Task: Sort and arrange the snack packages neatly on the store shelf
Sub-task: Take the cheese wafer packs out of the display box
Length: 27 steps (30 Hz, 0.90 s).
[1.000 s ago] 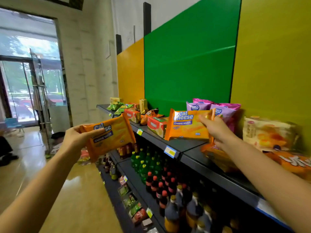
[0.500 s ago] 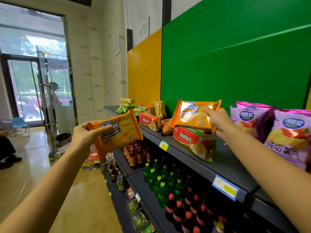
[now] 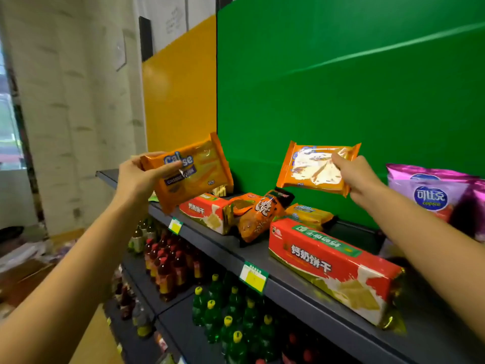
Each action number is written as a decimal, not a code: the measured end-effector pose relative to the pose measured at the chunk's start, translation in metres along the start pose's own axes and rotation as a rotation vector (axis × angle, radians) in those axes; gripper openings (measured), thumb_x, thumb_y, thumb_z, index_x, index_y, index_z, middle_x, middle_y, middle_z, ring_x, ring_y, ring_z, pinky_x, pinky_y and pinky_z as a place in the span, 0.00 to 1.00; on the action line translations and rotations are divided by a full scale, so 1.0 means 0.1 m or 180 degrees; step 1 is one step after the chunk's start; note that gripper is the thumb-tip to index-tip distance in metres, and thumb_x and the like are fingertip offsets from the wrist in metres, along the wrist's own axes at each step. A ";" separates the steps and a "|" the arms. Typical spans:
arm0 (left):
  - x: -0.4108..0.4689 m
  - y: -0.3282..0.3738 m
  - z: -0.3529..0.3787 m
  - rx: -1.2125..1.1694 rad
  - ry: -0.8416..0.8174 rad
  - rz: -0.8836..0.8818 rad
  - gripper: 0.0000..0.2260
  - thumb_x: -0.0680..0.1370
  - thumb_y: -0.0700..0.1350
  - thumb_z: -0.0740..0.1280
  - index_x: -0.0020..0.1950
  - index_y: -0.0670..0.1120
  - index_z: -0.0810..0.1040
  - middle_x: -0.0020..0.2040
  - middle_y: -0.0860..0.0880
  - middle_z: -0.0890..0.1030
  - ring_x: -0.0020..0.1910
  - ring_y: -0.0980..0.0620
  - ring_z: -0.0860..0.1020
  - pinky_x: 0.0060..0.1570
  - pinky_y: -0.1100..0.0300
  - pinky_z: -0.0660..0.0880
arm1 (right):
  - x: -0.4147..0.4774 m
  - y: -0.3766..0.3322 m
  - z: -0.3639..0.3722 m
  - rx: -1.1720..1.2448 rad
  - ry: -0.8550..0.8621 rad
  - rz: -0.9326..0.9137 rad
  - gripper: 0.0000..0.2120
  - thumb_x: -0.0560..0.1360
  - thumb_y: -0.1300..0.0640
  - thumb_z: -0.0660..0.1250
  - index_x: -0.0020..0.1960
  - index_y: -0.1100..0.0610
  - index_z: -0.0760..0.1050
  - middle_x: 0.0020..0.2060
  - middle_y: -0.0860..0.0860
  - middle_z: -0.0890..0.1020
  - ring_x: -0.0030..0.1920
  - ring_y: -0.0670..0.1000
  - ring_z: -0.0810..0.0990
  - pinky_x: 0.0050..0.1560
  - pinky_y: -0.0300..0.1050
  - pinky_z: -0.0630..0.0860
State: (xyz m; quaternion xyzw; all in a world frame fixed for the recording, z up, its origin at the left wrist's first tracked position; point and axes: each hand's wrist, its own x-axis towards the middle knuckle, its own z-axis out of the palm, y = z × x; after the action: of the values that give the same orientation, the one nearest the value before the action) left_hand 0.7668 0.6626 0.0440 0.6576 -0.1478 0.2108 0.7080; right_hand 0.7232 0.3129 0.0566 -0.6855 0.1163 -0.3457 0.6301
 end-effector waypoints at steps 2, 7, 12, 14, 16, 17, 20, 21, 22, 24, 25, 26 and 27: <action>0.31 -0.14 0.17 -0.0059 -0.0134 0.0036 0.17 0.68 0.44 0.75 0.54 0.43 0.78 0.48 0.45 0.82 0.46 0.47 0.81 0.44 0.53 0.79 | 0.14 0.05 0.01 -0.0054 0.0148 -0.0059 0.17 0.77 0.58 0.61 0.61 0.68 0.71 0.60 0.66 0.77 0.30 0.46 0.76 0.36 0.45 0.76; 1.05 -0.49 0.72 -0.0232 -0.0623 0.0156 0.17 0.67 0.43 0.75 0.54 0.45 0.77 0.45 0.48 0.81 0.45 0.50 0.80 0.38 0.59 0.77 | 0.44 0.13 -0.05 -0.0263 0.0630 -0.0021 0.19 0.77 0.55 0.62 0.63 0.65 0.70 0.58 0.62 0.79 0.36 0.50 0.78 0.42 0.47 0.79; 1.62 -0.75 1.35 -0.0221 -0.1236 0.0256 0.17 0.65 0.43 0.77 0.51 0.44 0.78 0.43 0.49 0.80 0.41 0.54 0.78 0.39 0.63 0.76 | 0.60 0.13 -0.12 -0.0426 0.1249 -0.0016 0.20 0.76 0.58 0.61 0.64 0.67 0.67 0.50 0.58 0.77 0.20 0.38 0.76 0.20 0.33 0.72; 1.76 -0.87 1.58 -0.0196 -0.1492 0.0348 0.16 0.65 0.43 0.77 0.50 0.45 0.78 0.43 0.49 0.80 0.40 0.54 0.77 0.36 0.67 0.76 | 0.58 0.12 -0.16 -0.0439 0.1489 -0.0058 0.21 0.76 0.59 0.61 0.65 0.67 0.66 0.50 0.59 0.77 0.20 0.39 0.77 0.20 0.34 0.74; 1.83 -0.97 1.81 -0.0165 -0.1735 0.0409 0.16 0.65 0.43 0.77 0.50 0.45 0.79 0.42 0.49 0.80 0.39 0.54 0.77 0.34 0.69 0.74 | 0.54 0.11 -0.19 -0.0445 0.1691 -0.0100 0.21 0.75 0.60 0.62 0.66 0.67 0.66 0.44 0.56 0.80 0.20 0.39 0.77 0.21 0.34 0.74; 1.86 -1.01 1.91 -0.0145 -0.1841 0.0430 0.16 0.65 0.43 0.77 0.50 0.45 0.79 0.43 0.47 0.80 0.40 0.53 0.77 0.35 0.68 0.74 | 0.51 0.10 -0.20 -0.0450 0.1783 -0.0102 0.21 0.75 0.60 0.61 0.66 0.67 0.67 0.40 0.54 0.81 0.20 0.38 0.76 0.21 0.34 0.73; 1.88 -1.10 2.19 -0.0084 -0.2149 0.0411 0.15 0.65 0.43 0.77 0.49 0.45 0.79 0.45 0.46 0.80 0.42 0.51 0.76 0.37 0.64 0.73 | 0.43 0.09 -0.22 -0.0604 0.2017 -0.0148 0.20 0.76 0.60 0.61 0.65 0.67 0.67 0.46 0.57 0.81 0.20 0.38 0.76 0.20 0.32 0.72; 1.89 -1.12 2.28 -0.0068 -0.2265 0.0390 0.15 0.65 0.43 0.77 0.48 0.45 0.78 0.45 0.46 0.80 0.41 0.51 0.76 0.38 0.63 0.73 | 0.41 0.10 -0.23 -0.0669 0.2054 -0.0144 0.20 0.76 0.59 0.61 0.66 0.66 0.67 0.52 0.59 0.80 0.22 0.39 0.77 0.21 0.32 0.73; 1.89 -1.15 2.36 -0.0047 -0.2392 0.0351 0.14 0.65 0.43 0.77 0.47 0.45 0.78 0.44 0.46 0.80 0.41 0.50 0.77 0.39 0.62 0.74 | 0.40 0.12 -0.25 -0.0715 0.2079 -0.0121 0.20 0.76 0.58 0.61 0.66 0.66 0.66 0.55 0.61 0.79 0.25 0.41 0.78 0.21 0.32 0.73; 1.90 -1.22 2.52 -0.0023 -0.2636 0.0258 0.12 0.64 0.43 0.78 0.43 0.47 0.78 0.42 0.46 0.81 0.40 0.50 0.77 0.39 0.60 0.75 | 0.39 0.14 -0.27 -0.0746 0.2103 -0.0083 0.20 0.76 0.58 0.61 0.66 0.65 0.66 0.56 0.61 0.78 0.30 0.44 0.79 0.23 0.33 0.75; 1.88 -1.24 2.59 -0.0016 -0.2748 0.0207 0.12 0.64 0.43 0.78 0.41 0.47 0.77 0.40 0.47 0.80 0.38 0.51 0.77 0.38 0.60 0.75 | 0.39 0.15 -0.28 -0.0766 0.2114 -0.0062 0.20 0.76 0.57 0.61 0.66 0.65 0.66 0.56 0.61 0.78 0.34 0.46 0.78 0.25 0.35 0.76; 1.87 -1.27 2.66 0.0005 -0.2863 0.0160 0.12 0.64 0.43 0.78 0.41 0.47 0.77 0.39 0.48 0.80 0.37 0.52 0.76 0.37 0.62 0.74 | 0.40 0.17 -0.29 -0.0802 0.2123 -0.0040 0.20 0.76 0.57 0.61 0.66 0.65 0.66 0.57 0.61 0.78 0.37 0.48 0.78 0.29 0.38 0.78; 1.84 -1.30 2.73 0.0039 -0.2989 0.0125 0.12 0.64 0.43 0.78 0.41 0.47 0.77 0.38 0.49 0.79 0.36 0.53 0.76 0.36 0.63 0.73 | 0.40 0.18 -0.30 -0.0840 0.2135 -0.0028 0.20 0.76 0.56 0.61 0.65 0.64 0.66 0.57 0.61 0.78 0.40 0.50 0.78 0.34 0.42 0.78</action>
State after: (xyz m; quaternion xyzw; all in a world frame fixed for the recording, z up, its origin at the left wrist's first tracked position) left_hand 1.0094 0.4049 0.0454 0.6831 -0.4633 -0.0953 0.5565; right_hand 0.7390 0.2626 0.0521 -0.6099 0.3572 -0.5361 0.4615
